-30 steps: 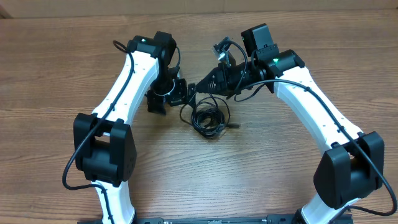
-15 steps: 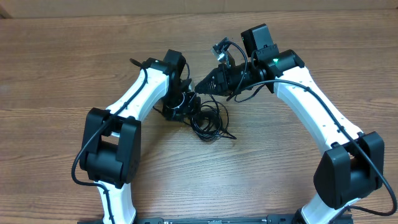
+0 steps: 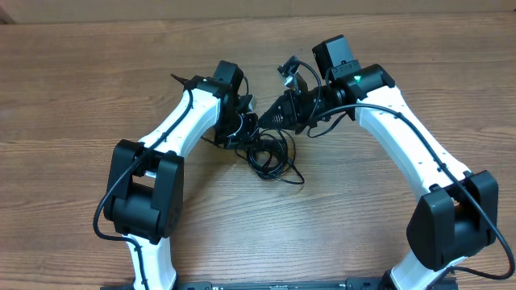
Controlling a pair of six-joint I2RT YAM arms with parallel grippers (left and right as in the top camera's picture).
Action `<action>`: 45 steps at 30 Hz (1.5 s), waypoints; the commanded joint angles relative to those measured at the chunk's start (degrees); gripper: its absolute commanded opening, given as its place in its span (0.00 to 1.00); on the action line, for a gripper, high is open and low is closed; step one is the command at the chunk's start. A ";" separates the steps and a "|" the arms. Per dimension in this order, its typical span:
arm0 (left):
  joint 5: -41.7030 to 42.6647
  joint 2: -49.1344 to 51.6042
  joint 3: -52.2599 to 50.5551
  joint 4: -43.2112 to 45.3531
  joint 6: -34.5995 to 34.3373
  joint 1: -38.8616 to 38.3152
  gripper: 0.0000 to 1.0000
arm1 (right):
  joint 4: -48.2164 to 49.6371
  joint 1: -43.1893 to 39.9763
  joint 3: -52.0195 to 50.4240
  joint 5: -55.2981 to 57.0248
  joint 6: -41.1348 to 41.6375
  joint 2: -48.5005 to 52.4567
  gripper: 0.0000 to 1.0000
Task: Untangle cables
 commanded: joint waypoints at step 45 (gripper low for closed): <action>-23.85 -0.59 -11.85 -0.63 -10.08 2.64 0.04 | 10.80 -11.43 16.24 -14.97 2.01 -12.76 0.04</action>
